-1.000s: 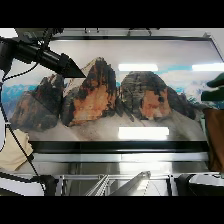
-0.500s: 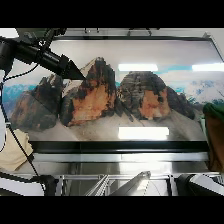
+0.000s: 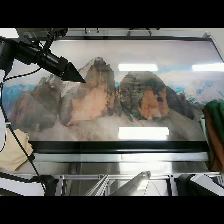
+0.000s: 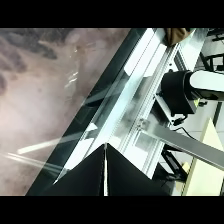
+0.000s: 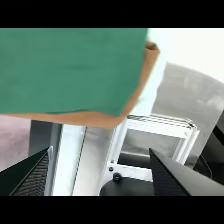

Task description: Fold the shirts.

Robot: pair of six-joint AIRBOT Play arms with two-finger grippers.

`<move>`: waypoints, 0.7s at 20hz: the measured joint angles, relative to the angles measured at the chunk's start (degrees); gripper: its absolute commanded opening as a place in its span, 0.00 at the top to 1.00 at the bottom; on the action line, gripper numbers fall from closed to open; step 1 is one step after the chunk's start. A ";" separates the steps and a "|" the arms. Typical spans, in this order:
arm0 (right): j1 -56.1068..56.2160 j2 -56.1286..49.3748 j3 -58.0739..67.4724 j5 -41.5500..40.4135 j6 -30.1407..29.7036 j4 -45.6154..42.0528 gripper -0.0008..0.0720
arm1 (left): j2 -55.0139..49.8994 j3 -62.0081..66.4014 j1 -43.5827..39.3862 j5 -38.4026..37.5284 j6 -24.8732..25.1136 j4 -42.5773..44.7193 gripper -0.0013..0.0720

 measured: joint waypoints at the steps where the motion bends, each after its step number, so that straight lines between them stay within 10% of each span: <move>1: -0.07 0.04 -0.09 0.00 0.00 0.72 0.12 | 0.00 0.00 0.00 0.00 0.39 0.00 0.95; 3: 0.50 -0.26 -0.20 -0.17 0.57 4.31 0.96 | 0.00 0.00 0.00 0.17 0.87 0.00 0.95; 14: 30.42 1.97 -4.28 -13.97 -5.11 37.27 0.97 | 9.33 -5.95 7.96 4.02 1.53 -0.48 0.96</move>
